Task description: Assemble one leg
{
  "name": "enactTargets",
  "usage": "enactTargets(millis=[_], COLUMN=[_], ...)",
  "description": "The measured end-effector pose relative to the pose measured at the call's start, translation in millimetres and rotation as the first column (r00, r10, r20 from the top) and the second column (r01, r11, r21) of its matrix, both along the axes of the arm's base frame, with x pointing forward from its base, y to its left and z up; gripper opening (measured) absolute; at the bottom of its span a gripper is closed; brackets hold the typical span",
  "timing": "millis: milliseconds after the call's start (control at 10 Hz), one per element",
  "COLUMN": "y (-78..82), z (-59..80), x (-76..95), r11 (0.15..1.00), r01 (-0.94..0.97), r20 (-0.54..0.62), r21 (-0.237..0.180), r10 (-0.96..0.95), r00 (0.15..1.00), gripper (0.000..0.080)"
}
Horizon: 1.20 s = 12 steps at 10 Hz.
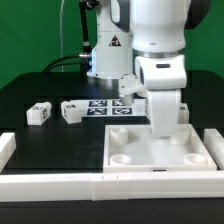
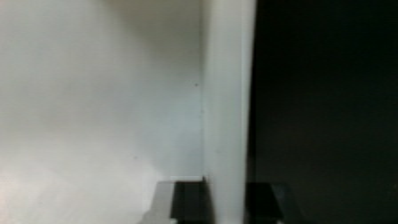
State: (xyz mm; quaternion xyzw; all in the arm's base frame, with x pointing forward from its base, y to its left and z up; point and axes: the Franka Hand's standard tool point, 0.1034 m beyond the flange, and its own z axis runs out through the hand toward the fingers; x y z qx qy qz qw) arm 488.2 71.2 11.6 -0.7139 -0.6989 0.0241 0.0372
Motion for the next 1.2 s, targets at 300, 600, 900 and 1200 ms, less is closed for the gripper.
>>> enactTargets(millis=[300, 600, 900, 1200], y=[7.5, 6.3, 5.9, 5.6], z=[-0.3, -0.7, -1.0, -1.2], x=[5.7, 5.5, 5.4, 5.3], r11=[1.000, 1.000, 1.000, 1.000], r01=[0.001, 0.004, 0.005, 0.005], r20=[-0.011, -0.012, -0.013, -0.013], r21=[-0.005, -0.005, -0.005, -0.006], r10=[-0.002, -0.004, -0.005, -0.005], r00=[1.000, 1.000, 1.000, 1.000], gripper=[0.0073, 0.0285, 0.0592, 0.0647])
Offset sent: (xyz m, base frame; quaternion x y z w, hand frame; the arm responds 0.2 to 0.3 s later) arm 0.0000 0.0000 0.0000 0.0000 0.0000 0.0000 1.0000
